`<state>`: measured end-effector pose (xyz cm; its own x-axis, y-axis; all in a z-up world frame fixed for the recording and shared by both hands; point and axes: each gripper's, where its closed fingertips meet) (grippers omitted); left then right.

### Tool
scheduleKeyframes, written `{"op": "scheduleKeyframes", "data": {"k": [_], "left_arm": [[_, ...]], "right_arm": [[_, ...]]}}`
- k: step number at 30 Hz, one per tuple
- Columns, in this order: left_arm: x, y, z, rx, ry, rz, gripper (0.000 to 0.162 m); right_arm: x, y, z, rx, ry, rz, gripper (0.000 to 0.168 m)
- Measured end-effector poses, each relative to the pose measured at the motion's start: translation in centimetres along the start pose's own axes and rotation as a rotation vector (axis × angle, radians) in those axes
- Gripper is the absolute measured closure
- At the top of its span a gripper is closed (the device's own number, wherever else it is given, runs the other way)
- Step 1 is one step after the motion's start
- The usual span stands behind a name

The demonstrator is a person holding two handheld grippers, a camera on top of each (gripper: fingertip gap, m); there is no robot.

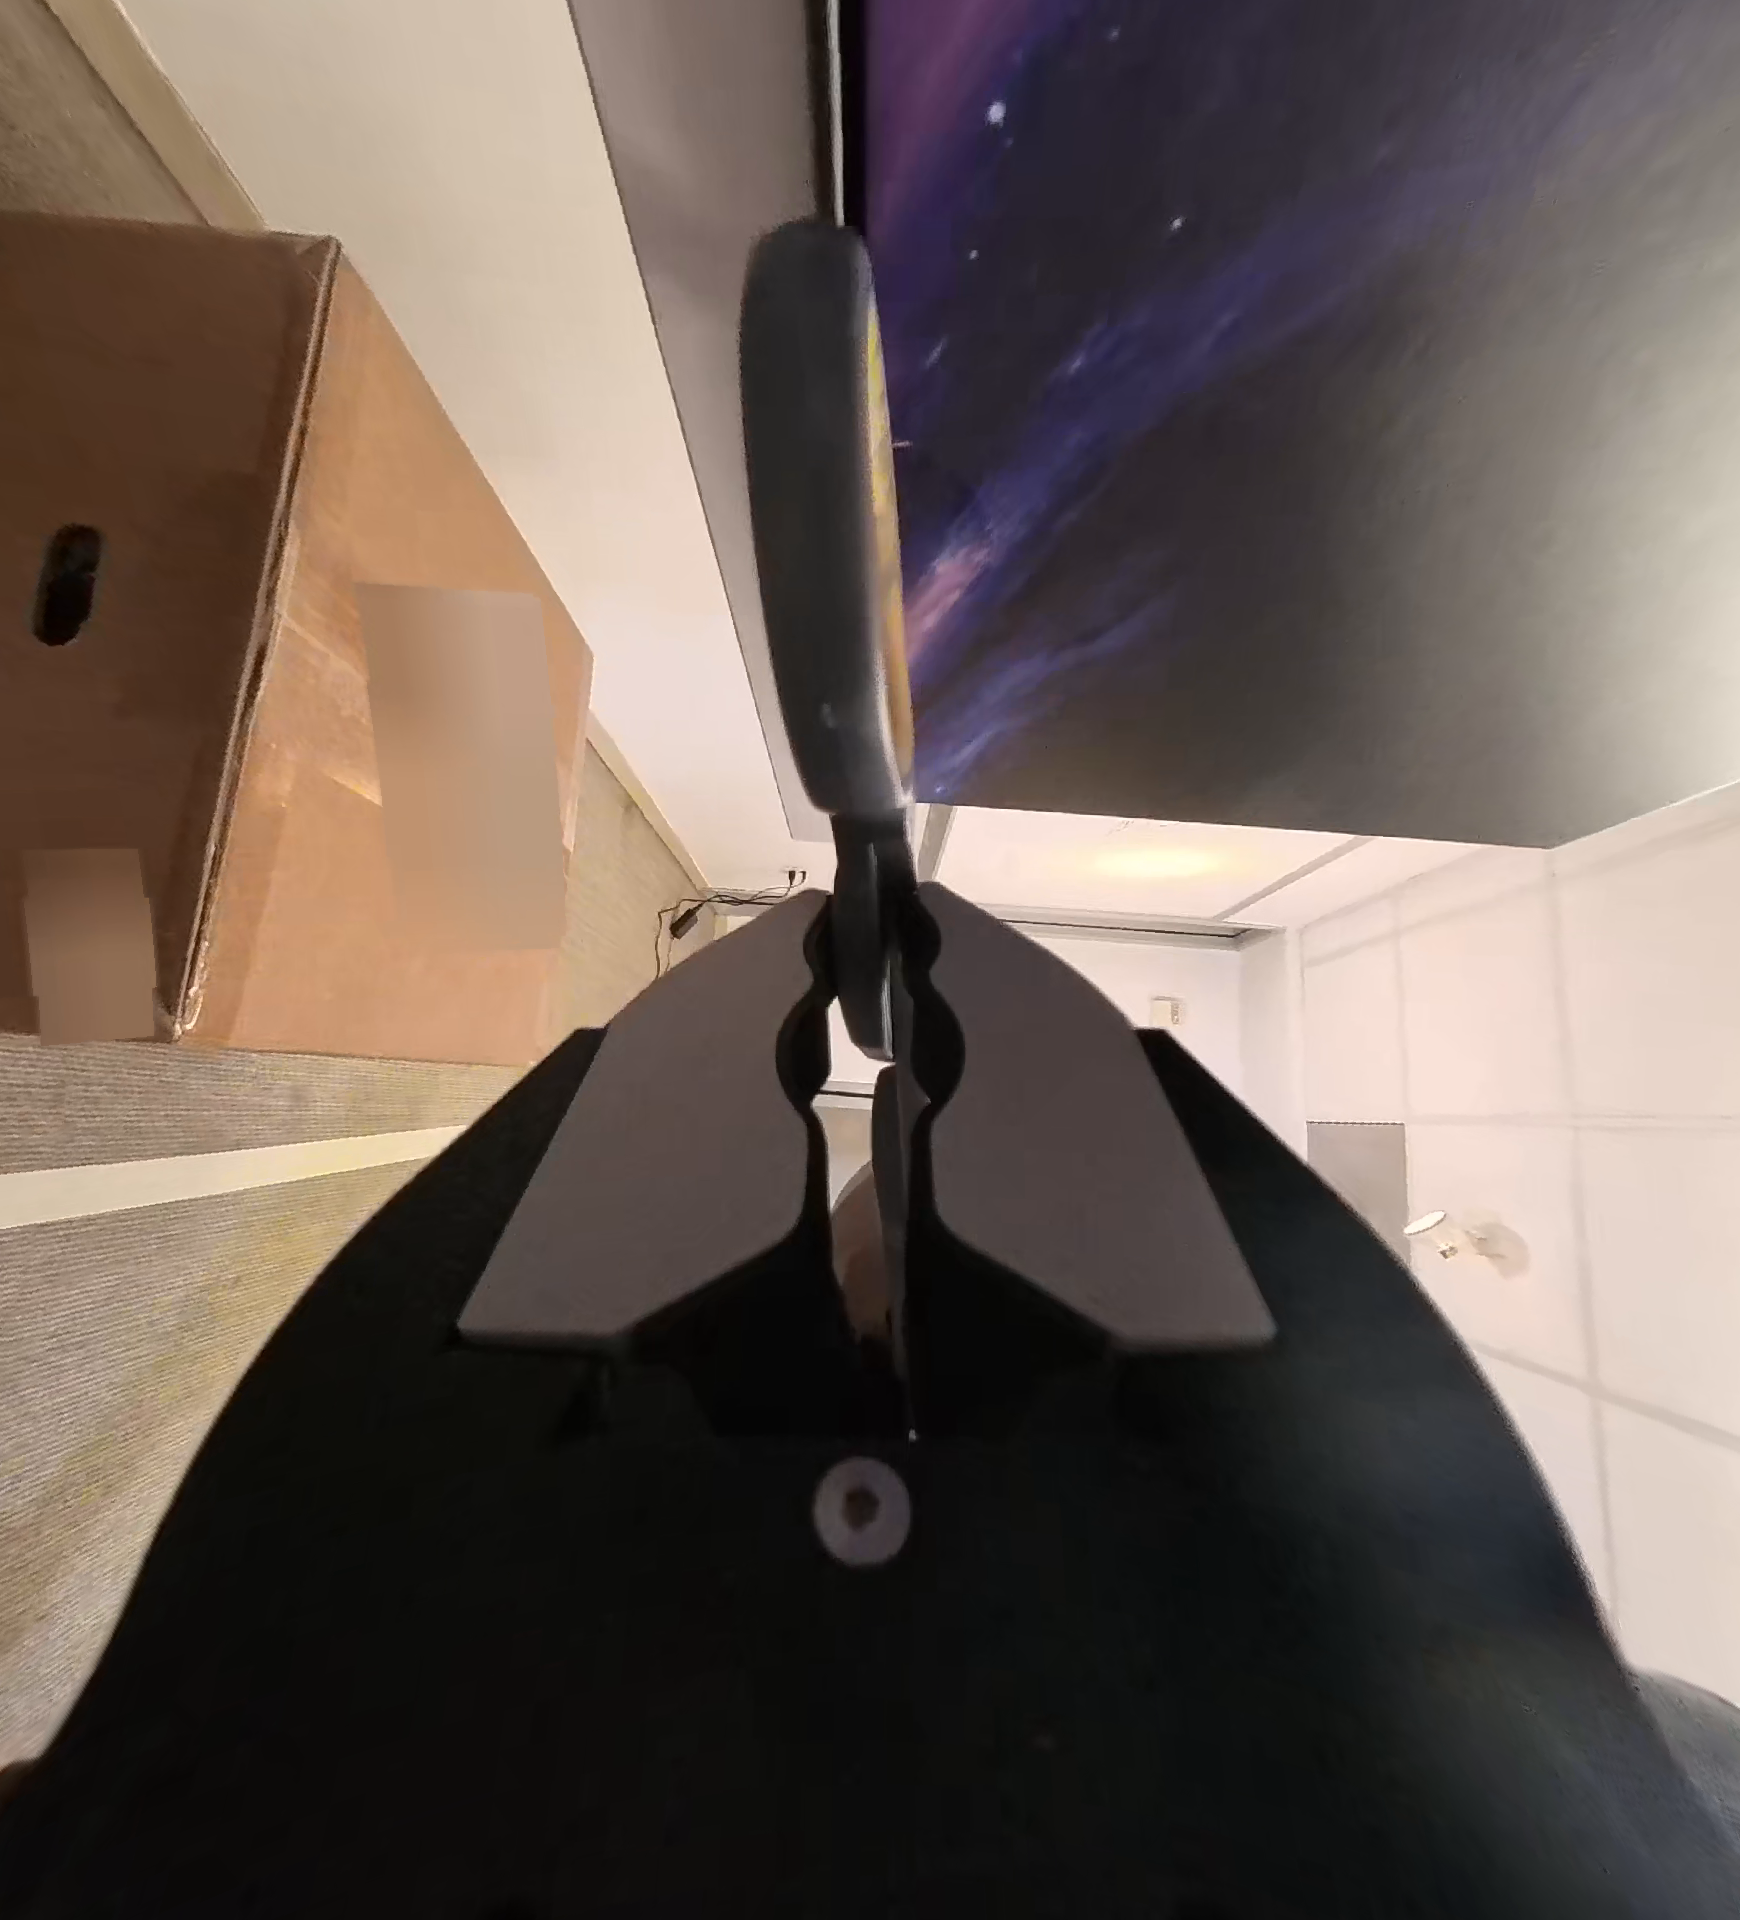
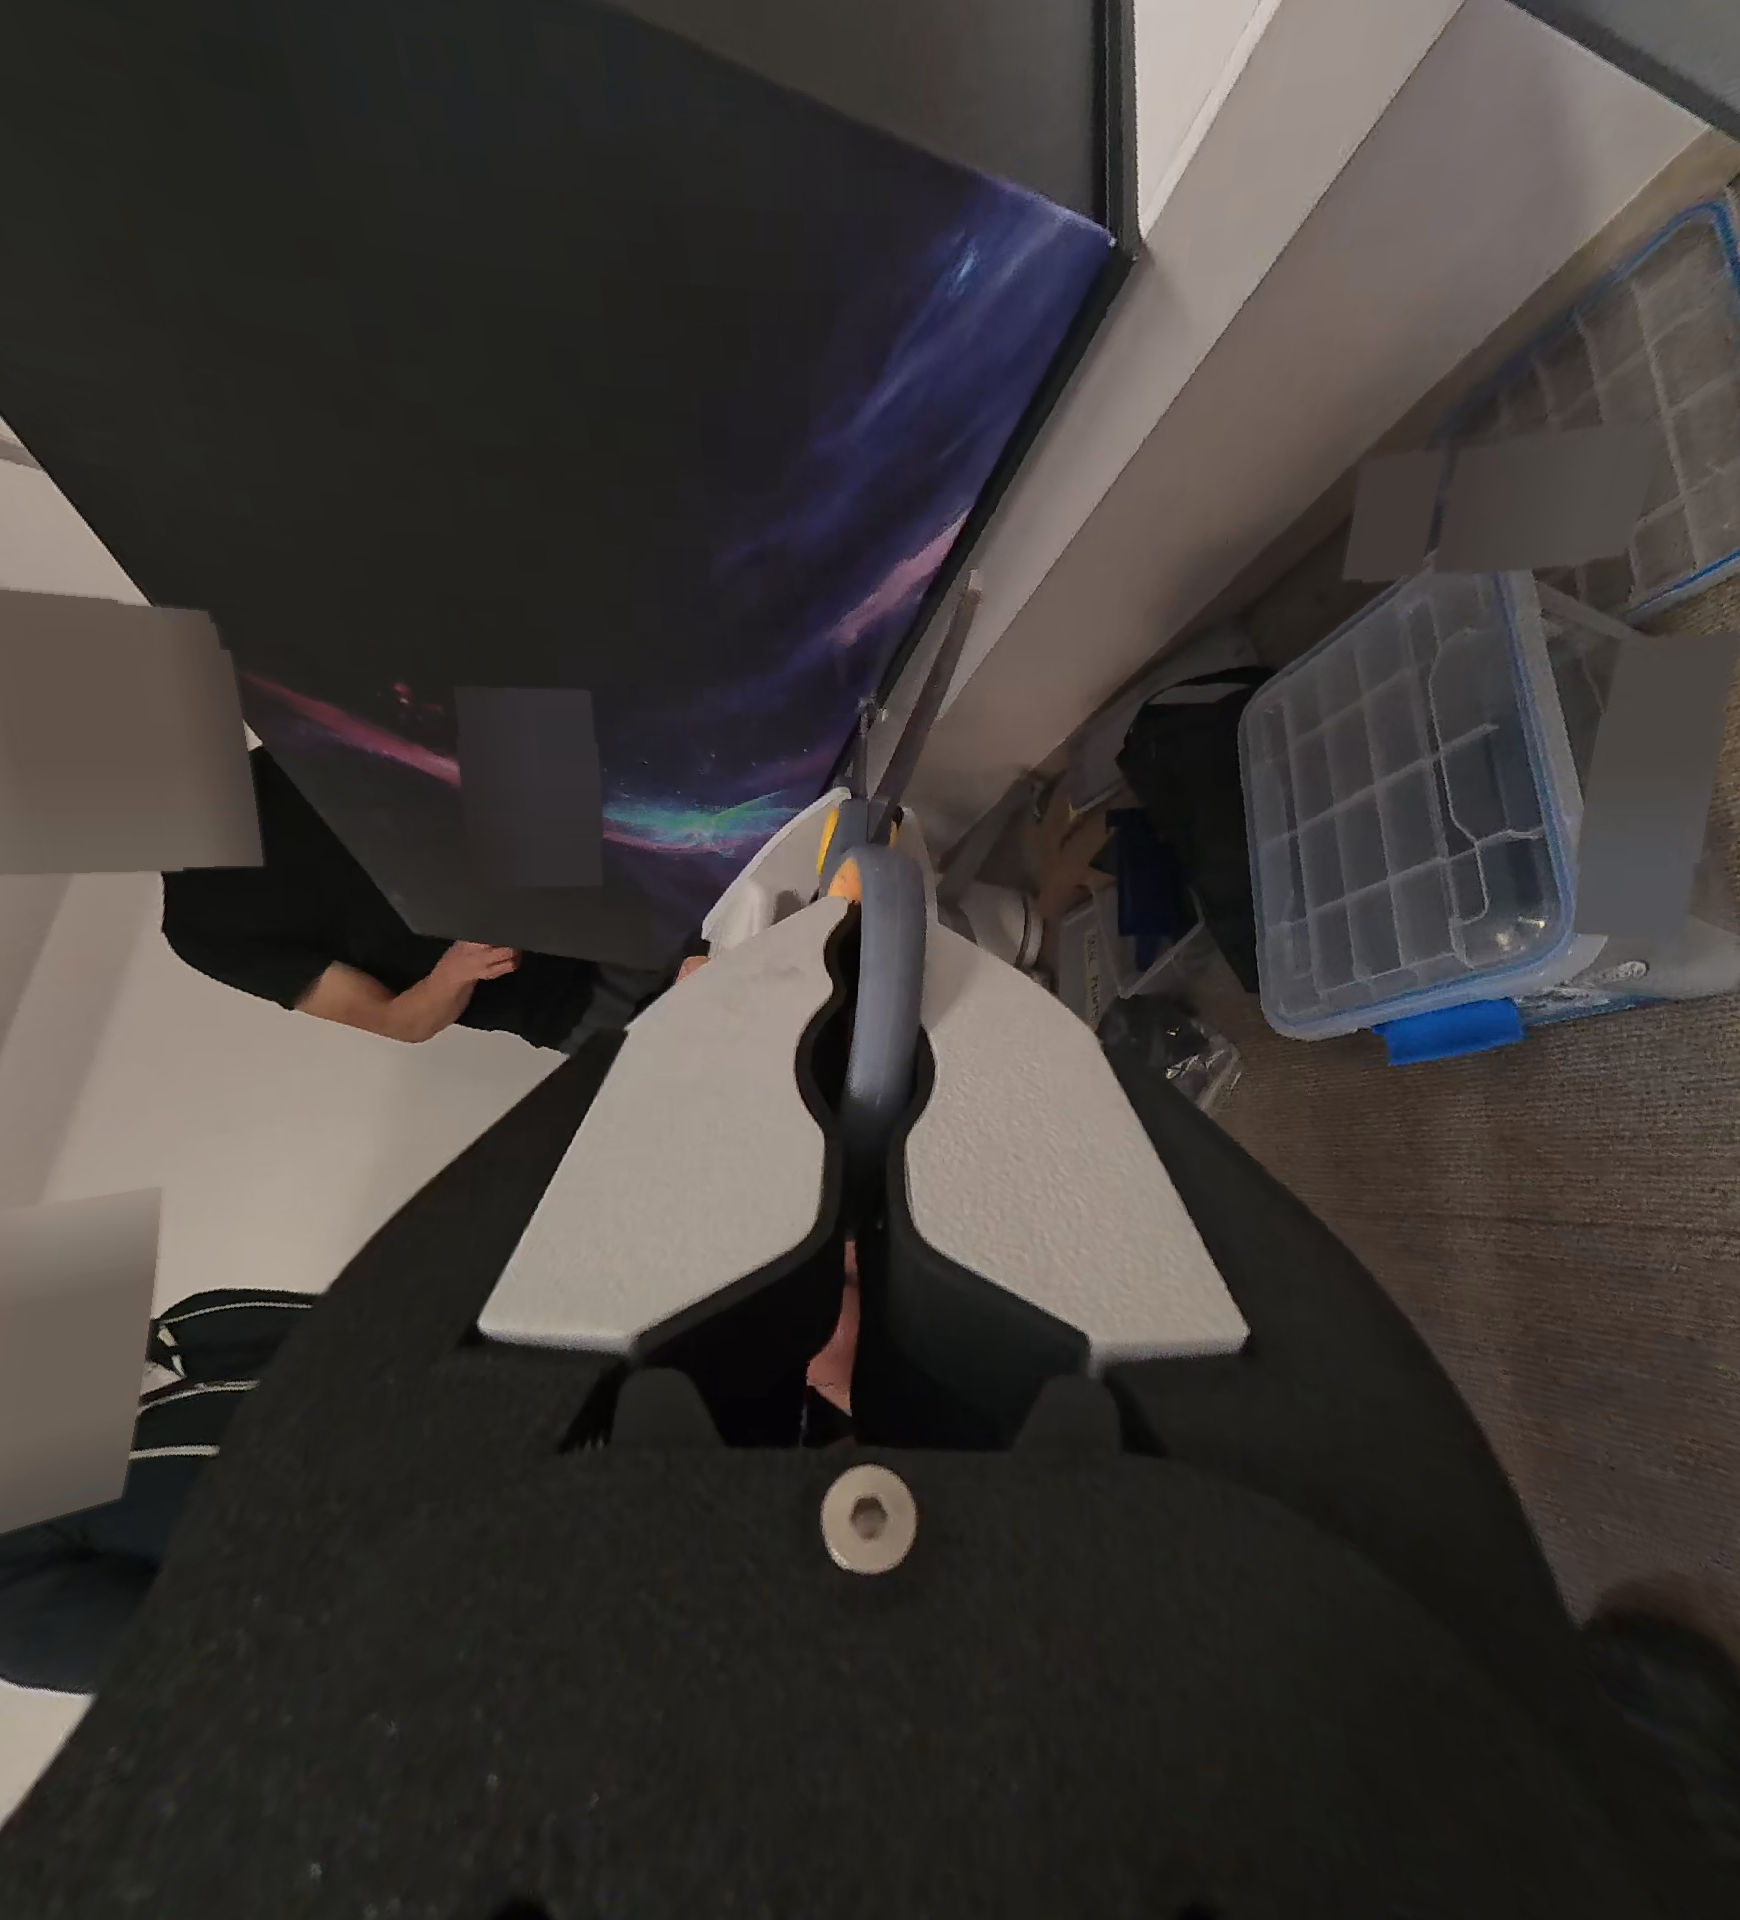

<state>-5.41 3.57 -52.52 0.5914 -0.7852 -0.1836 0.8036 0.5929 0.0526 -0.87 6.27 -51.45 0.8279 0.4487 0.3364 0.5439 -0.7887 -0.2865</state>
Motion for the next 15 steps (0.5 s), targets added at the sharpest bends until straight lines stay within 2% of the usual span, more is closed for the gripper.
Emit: {"op": "scheduleKeyframes", "data": {"k": [15], "left_arm": [[-4.8, 5.1, -1.2, 0.02, -0.021, -0.064, 0.152]], "right_arm": [[4.1, -4.6, 3.1, -0.047, 0.036, 0.094, 0.168]]}}
Point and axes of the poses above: each gripper's, where its closed fingertips meet, x back along the fingers, y out of its underside, z = x × y across the jaws, and after that the axes turned 13 degrees about y, right-handed
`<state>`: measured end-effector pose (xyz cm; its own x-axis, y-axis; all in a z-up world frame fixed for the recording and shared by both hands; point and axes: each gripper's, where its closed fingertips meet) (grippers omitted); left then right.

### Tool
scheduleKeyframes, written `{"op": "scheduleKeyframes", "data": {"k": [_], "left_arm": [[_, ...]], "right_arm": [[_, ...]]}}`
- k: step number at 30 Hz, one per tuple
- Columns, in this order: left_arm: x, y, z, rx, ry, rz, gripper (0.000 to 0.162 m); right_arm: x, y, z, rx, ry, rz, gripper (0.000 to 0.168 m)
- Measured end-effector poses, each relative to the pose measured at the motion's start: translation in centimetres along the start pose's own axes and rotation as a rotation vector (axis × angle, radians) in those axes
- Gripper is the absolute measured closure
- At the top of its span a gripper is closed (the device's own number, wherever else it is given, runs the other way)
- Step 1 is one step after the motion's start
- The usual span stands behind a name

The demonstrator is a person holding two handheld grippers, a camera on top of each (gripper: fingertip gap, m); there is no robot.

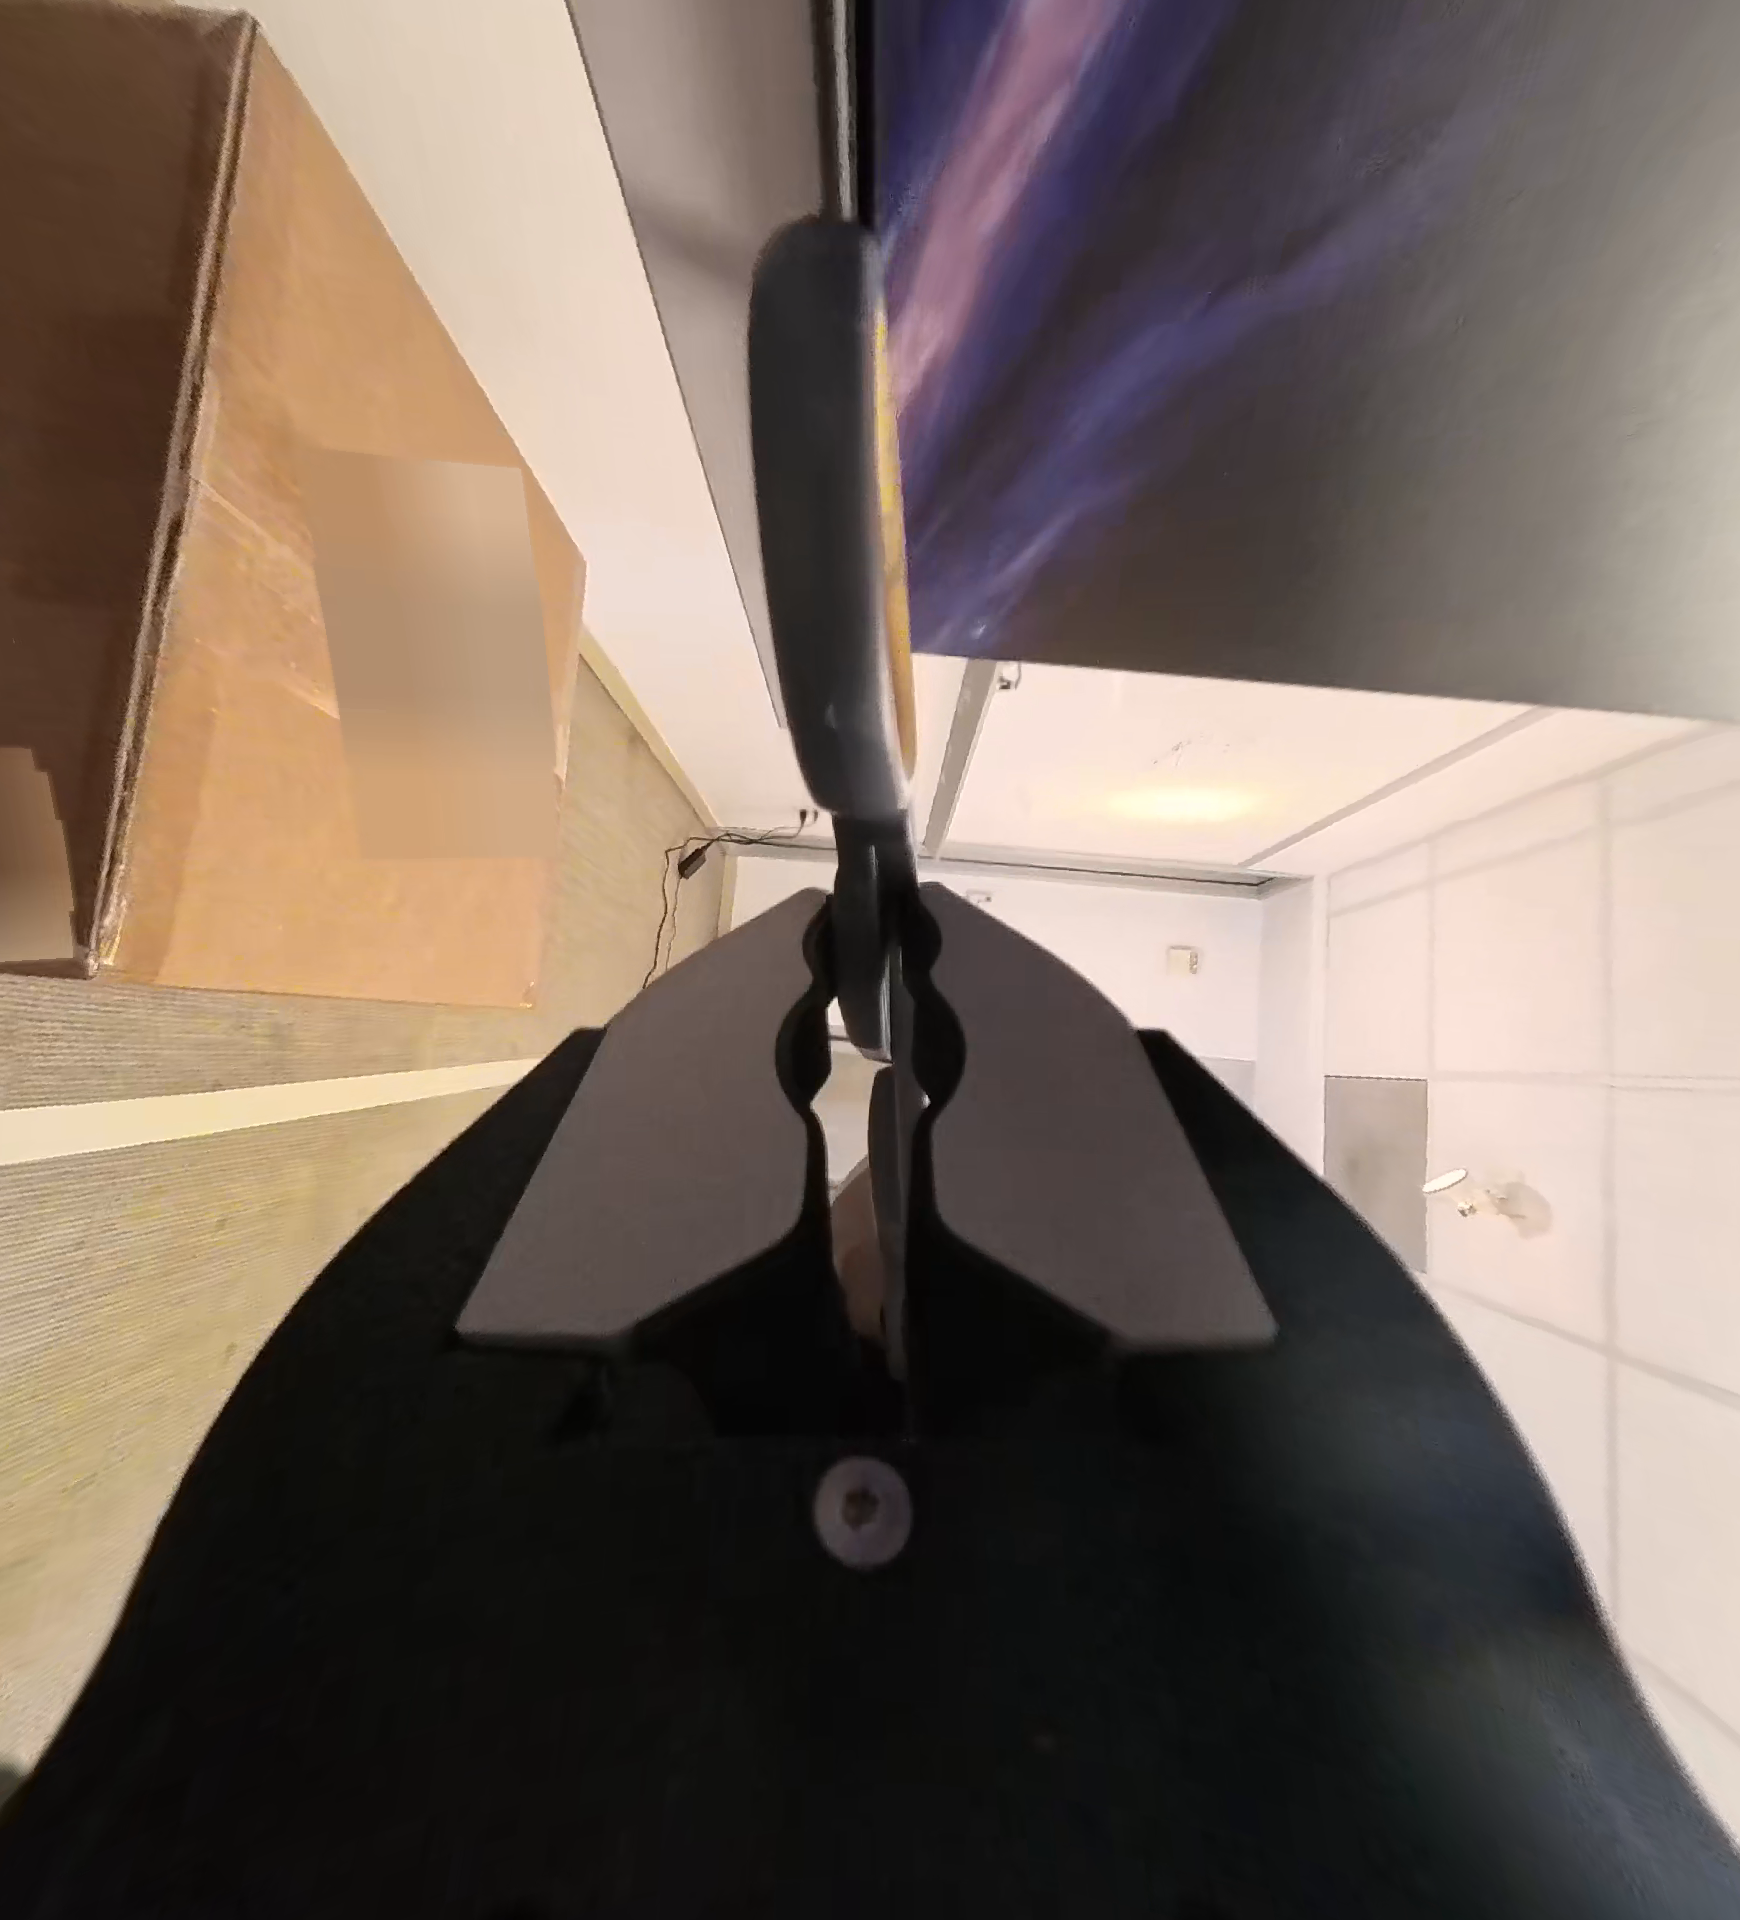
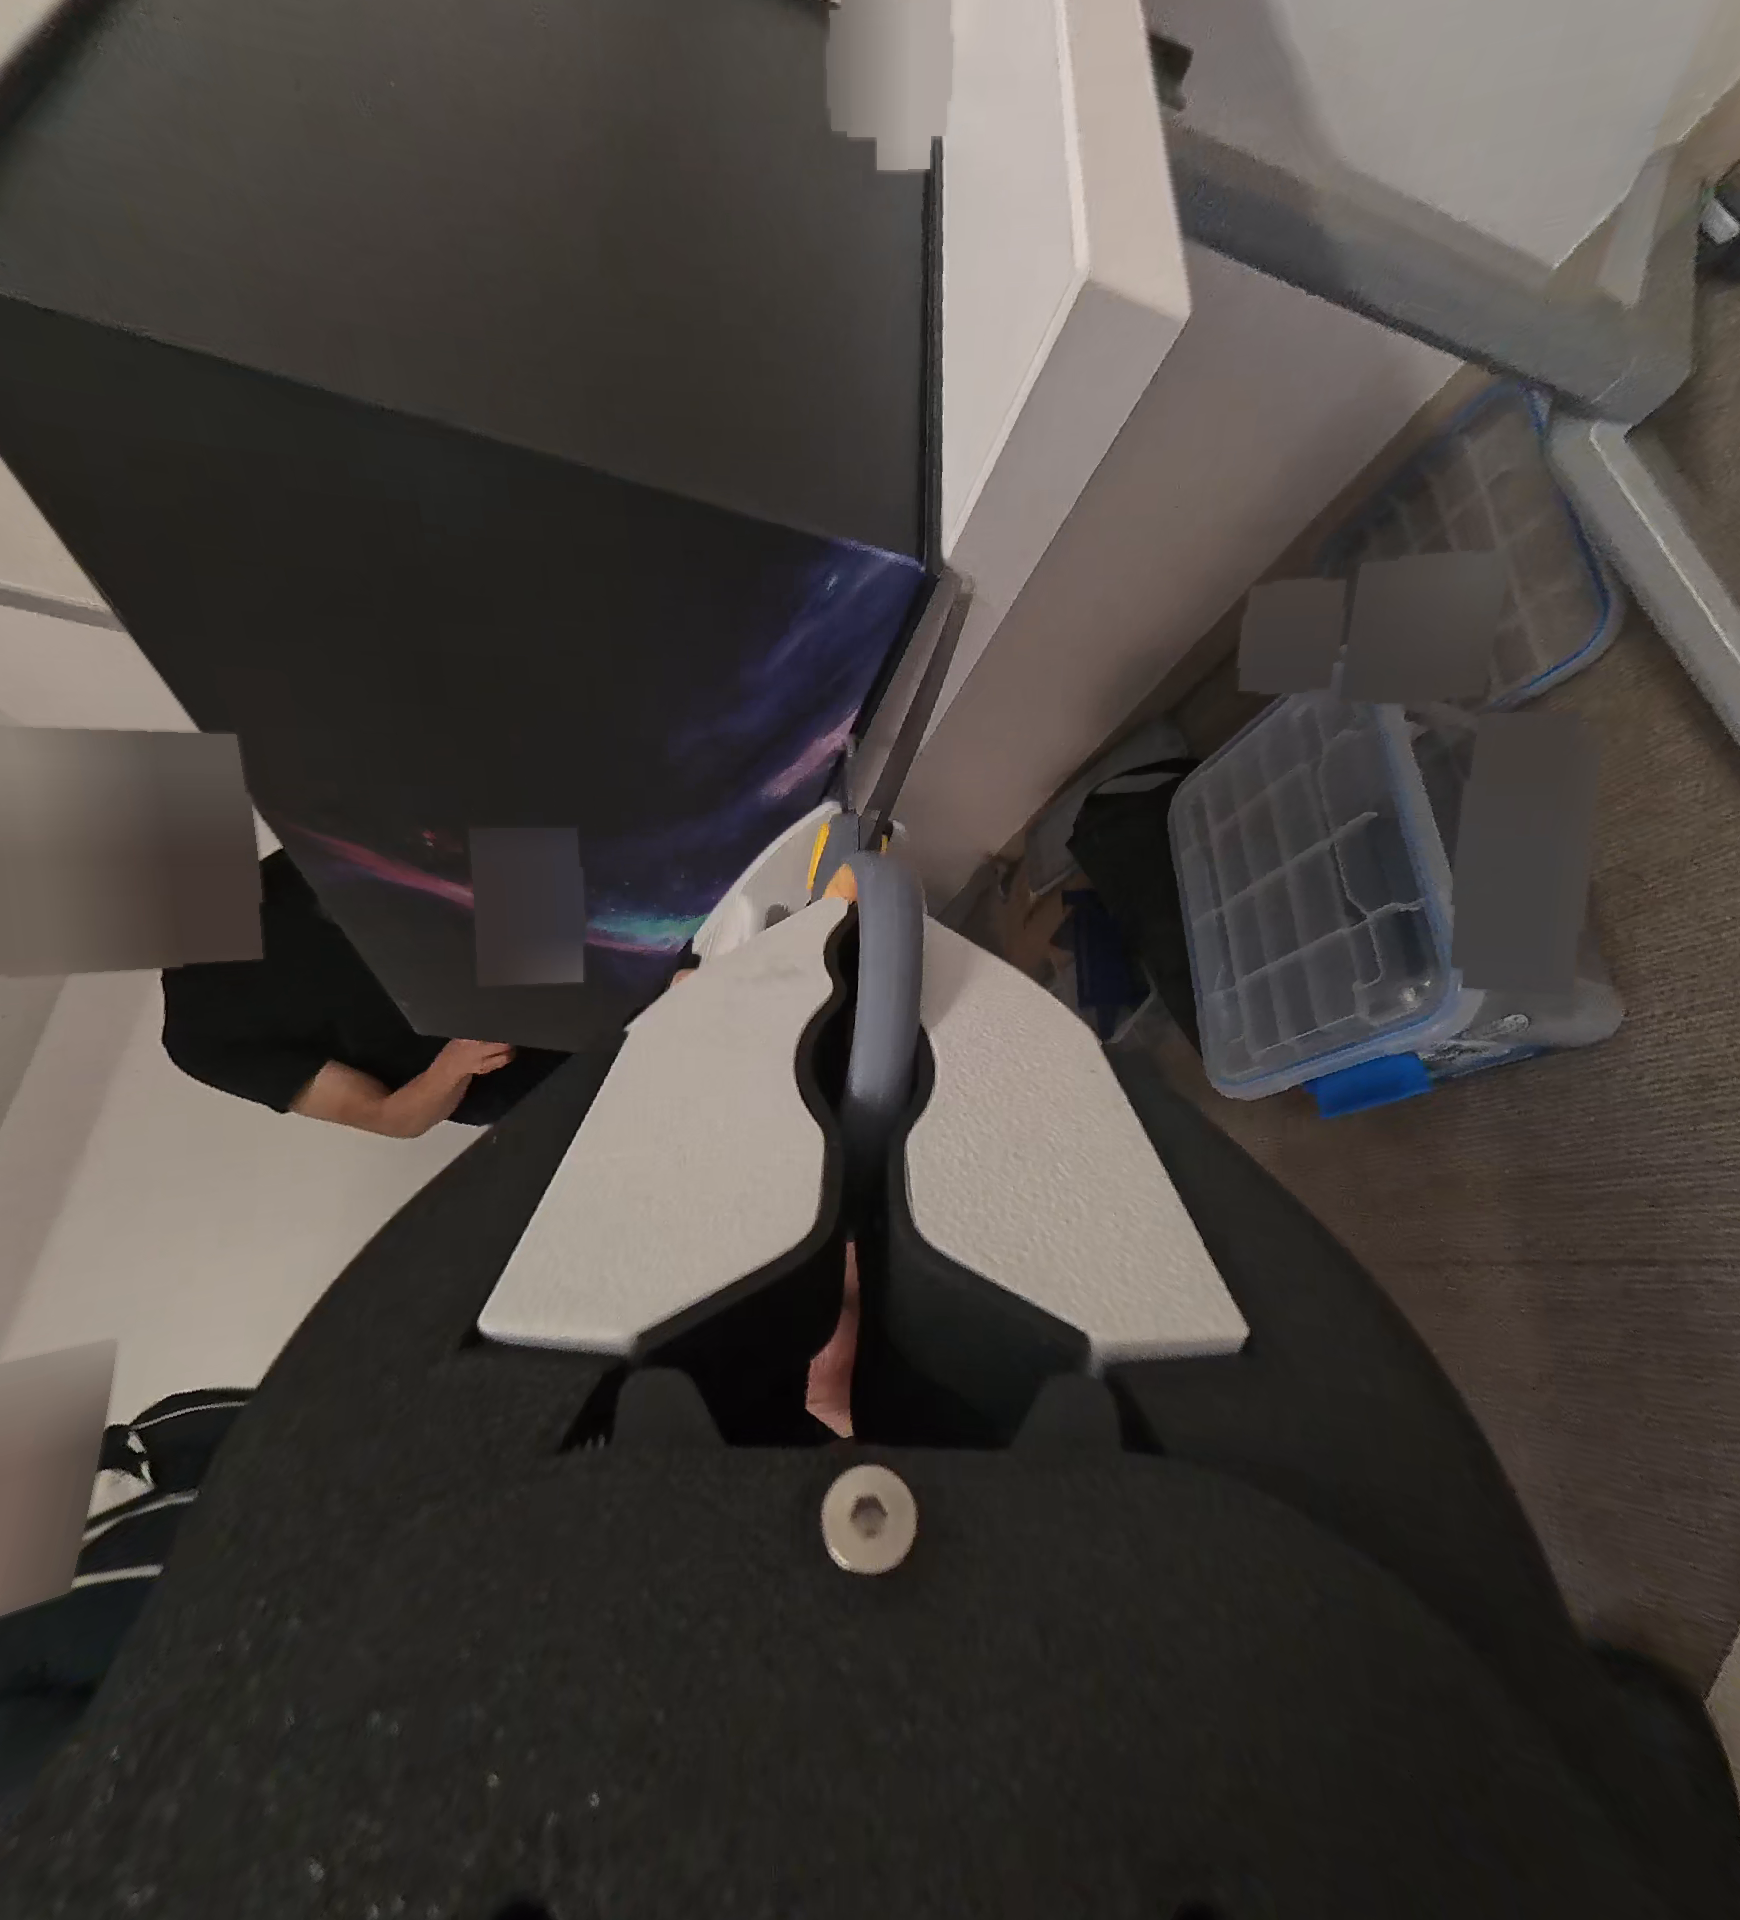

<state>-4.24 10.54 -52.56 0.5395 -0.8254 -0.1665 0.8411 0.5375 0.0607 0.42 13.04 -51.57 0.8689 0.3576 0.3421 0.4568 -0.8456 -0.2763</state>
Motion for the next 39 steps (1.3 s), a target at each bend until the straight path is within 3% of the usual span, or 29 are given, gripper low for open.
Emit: {"op": "scheduleKeyframes", "data": {"k": [9, 17, 29, 34, 39], "left_arm": [[0.0, 0.5, 0.2, 0.003, 0.015, 0.039, 0.152], [-1.1, 6.6, 1.4, 0.066, 0.021, 0.015, 0.152], [-12.4, 13.2, 11.7, -0.029, 0.114, -0.139, 0.149], [-17.3, 12.6, 16.3, -0.057, 0.128, -0.159, 0.144], [-22.2, 9.4, 21.1, -0.147, 0.154, -0.19, 0.143]], "right_arm": [[0.6, 0.0, -0.1, -0.006, -0.026, -0.057, 0.168], [6.3, -2.2, 0.4, -0.053, -0.043, -0.06, 0.168], [14.7, -14.5, -6.4, -0.024, -0.17, 0.044, 0.168], [15.4, -20.5, -11.6, 0.05, -0.222, 0.071, 0.168], [13.3, -25.6, -16.3, 0.152, -0.261, 0.052, 0.168]]}}
Point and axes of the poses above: each gripper's, where its closed fingertips meet, x back along the fingers, y out of its underside, z = x × y across the jaws, and after that the axes turned 13 degrees about y, right-handed
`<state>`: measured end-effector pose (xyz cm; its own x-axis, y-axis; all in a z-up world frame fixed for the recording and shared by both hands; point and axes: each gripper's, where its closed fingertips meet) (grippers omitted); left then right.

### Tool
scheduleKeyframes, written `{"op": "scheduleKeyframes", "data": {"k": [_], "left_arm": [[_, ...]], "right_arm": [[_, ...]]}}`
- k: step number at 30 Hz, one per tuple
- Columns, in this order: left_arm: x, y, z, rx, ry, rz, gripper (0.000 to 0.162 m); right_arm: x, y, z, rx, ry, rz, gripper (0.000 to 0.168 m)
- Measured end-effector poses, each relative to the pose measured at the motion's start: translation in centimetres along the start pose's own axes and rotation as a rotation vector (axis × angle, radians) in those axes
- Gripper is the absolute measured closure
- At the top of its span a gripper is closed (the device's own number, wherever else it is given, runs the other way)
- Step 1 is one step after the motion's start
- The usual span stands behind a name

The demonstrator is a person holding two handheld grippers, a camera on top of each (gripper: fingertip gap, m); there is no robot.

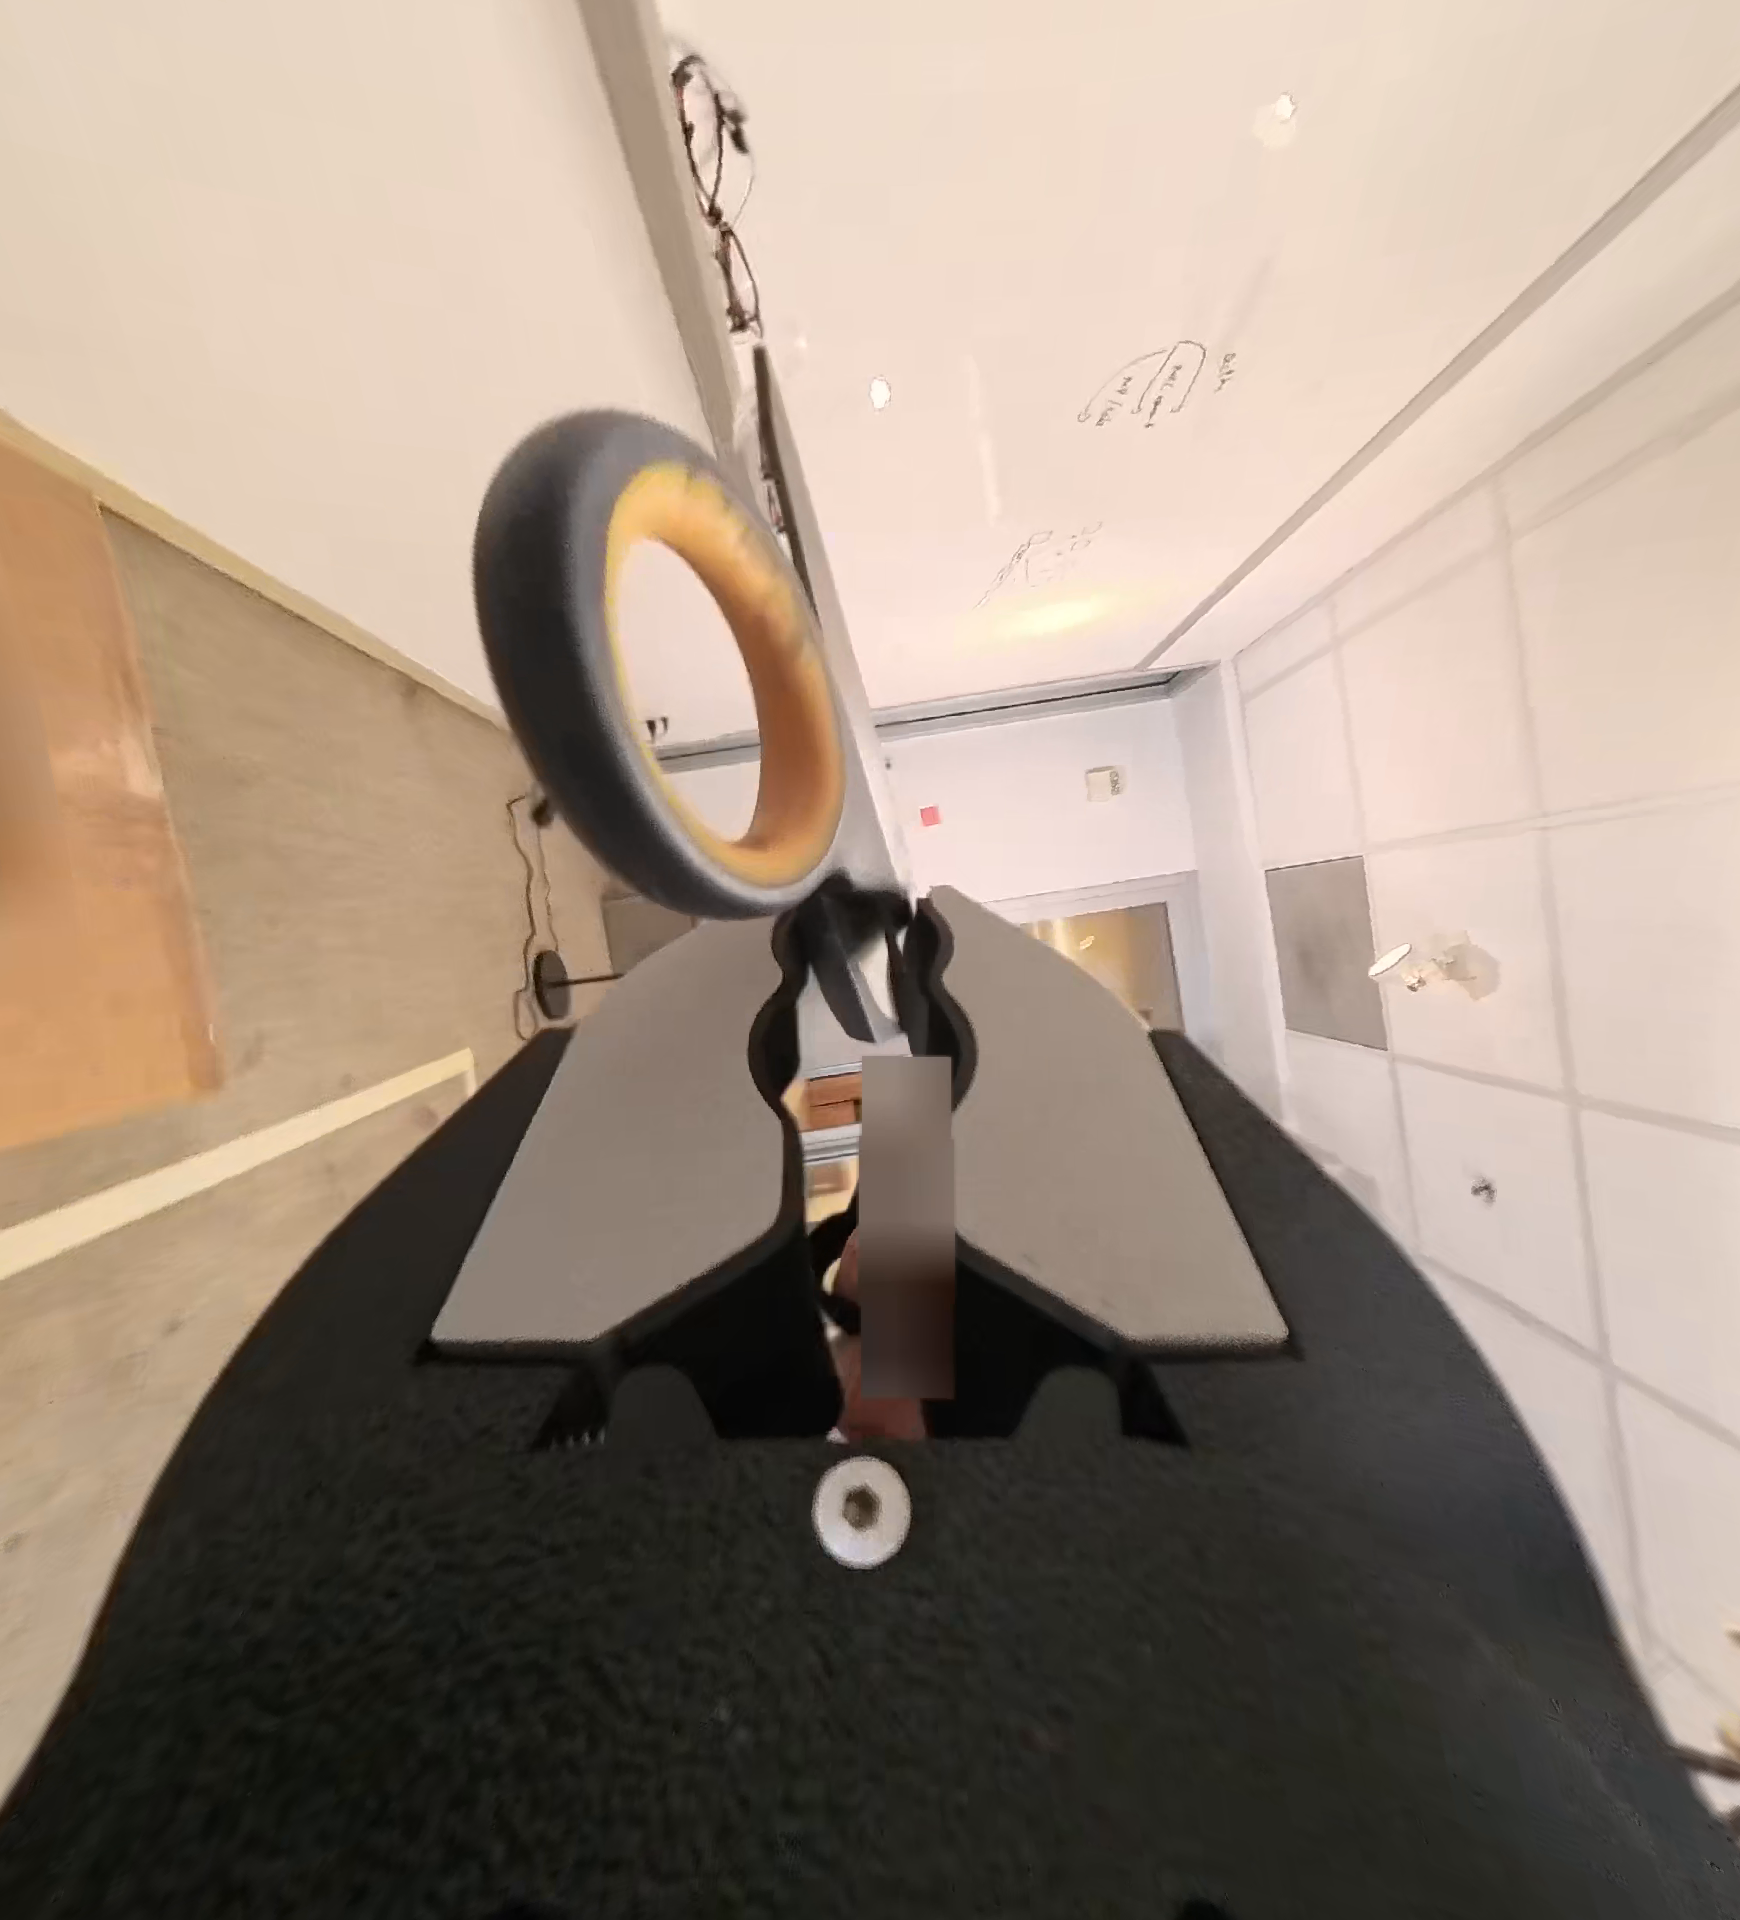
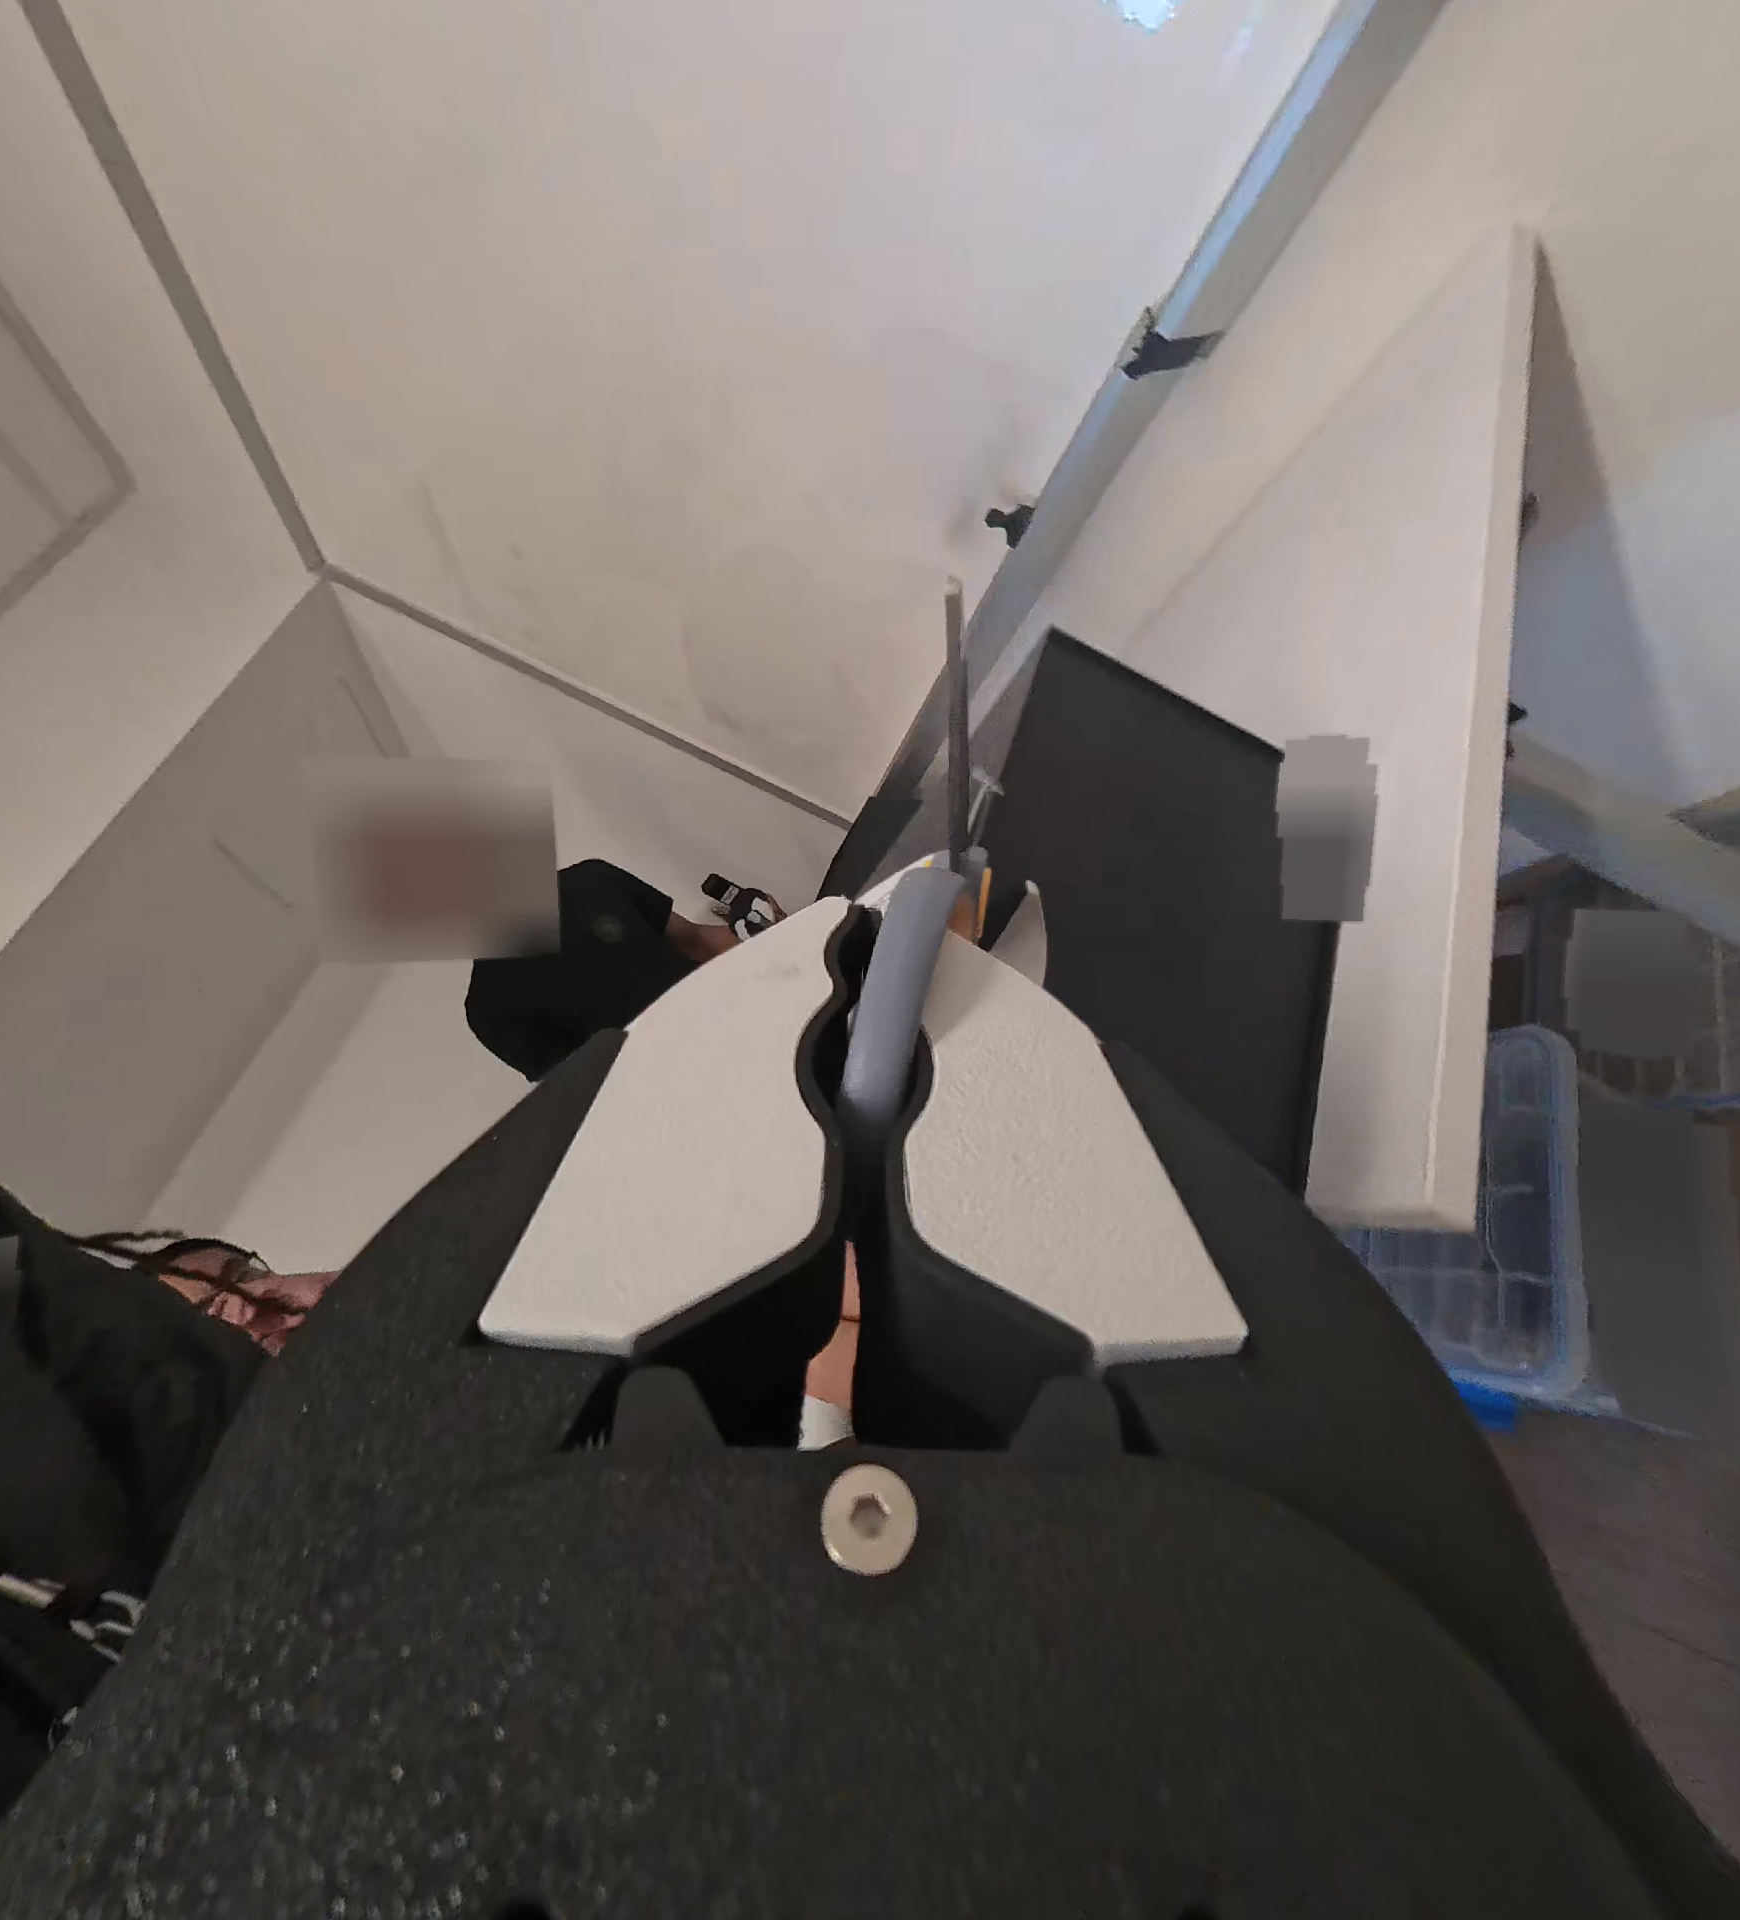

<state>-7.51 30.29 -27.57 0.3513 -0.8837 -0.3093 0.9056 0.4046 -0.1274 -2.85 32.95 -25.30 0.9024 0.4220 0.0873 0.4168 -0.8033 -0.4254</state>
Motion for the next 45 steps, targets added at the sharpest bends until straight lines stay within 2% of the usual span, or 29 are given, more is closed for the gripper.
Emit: {"op": "scheduleKeyframes", "data": {"k": [6, 12, 15, 20, 22, 26, 29, 33, 39, 42, 45], "left_arm": [[-4.2, -8.5, 1.5, -0.061, 0.018, -0.018, 0.135], [-7.1, -15.8, 0.8, -0.169, -0.106, -0.043, 0.137], [-7.4, -19.7, 1.5, -0.286, -0.197, -0.04, 0.142], [-7.4, -27.8, 3.3, -0.616, -0.441, -0.143, 0.149], [-7.3, -31.4, 3.8, -0.714, -0.506, -0.19, 0.145], [-8.0, -36.1, 3.8, -0.818, -0.529, -0.288, 0.129], [-8.9, -37.8, 3.3, -0.955, -0.607, -0.406, 0.133], [-11.1, -37.0, 2.4, -0.953, -0.621, -0.57, 0.134], [-11.5, -38.8, 0.9, -0.939, -0.727, -0.635, 0.134], [-11.1, -39.3, 0.4, -0.966, -0.796, -0.668, 0.15], [-11.1, -39.1, 0.1, -0.907, -0.817, -0.617, 0.152]], "right_arm": [[-7.5, -8.3, -1.6, 0.011, -0.057, 0.004, 0.168], [-16.1, -15.4, -3.2, 0.082, -0.108, -0.018, 0.168], [-19.6, -17.7, -4.0, 0.104, -0.125, -0.052, 0.168], [-23.9, -20.1, -5.5, 0.169, -0.155, -0.165, 0.168], [-25.2, -20.9, -6.2, 0.183, -0.178, -0.211, 0.168], [-27.8, -22.6, -7.0, 0.218, -0.208, -0.286, 0.168], [-29.8, -23.5, -7.4, 0.248, -0.234, -0.354, 0.168], [-32.2, -24.3, -7.9, 0.289, -0.262, -0.425, 0.168], [-34.3, -25.2, -9.0, 0.35, -0.328, -0.515, 0.168], [-35.2, -25.3, -9.3, 0.364, -0.338, -0.537, 0.168], [-36.1, -25.9, -9.6, 0.36, -0.34, -0.501, 0.168]]}}
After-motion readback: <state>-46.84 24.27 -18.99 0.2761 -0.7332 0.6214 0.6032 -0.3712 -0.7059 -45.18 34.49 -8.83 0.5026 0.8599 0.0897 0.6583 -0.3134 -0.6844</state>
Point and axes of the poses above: each gripper's, where its closed fingertips meet, x back along the fingers, y out of its underside, z = x × y across the jaws, and after that the axes turned 13 degrees about y, right-handed
